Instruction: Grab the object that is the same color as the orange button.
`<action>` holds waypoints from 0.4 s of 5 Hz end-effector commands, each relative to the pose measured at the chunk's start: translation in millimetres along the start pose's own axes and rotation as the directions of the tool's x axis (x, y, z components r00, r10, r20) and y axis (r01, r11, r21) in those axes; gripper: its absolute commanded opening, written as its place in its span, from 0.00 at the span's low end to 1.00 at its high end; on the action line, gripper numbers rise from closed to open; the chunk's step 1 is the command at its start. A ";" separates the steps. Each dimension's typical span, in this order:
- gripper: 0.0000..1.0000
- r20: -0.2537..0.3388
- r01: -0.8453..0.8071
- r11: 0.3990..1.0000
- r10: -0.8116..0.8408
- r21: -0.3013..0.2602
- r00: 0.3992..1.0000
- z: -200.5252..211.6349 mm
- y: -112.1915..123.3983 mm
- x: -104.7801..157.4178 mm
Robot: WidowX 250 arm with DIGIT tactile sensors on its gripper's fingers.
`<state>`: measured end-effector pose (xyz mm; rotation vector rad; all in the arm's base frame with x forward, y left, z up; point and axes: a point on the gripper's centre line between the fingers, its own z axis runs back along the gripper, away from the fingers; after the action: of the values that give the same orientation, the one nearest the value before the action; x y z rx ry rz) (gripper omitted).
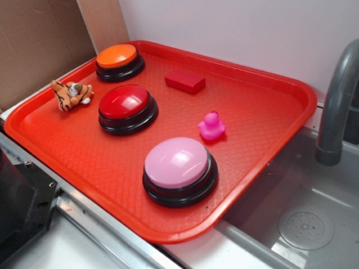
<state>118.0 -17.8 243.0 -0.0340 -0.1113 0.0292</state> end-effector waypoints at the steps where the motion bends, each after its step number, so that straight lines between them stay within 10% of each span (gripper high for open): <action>1: 1.00 0.000 0.000 1.000 0.000 0.000 1.000 0.0 0.0 0.0; 2: 1.00 -0.009 -0.027 1.000 0.028 0.011 1.000 -7.5 17.3 24.2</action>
<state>138.9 -0.3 228.5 -0.0191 -0.0611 0.0659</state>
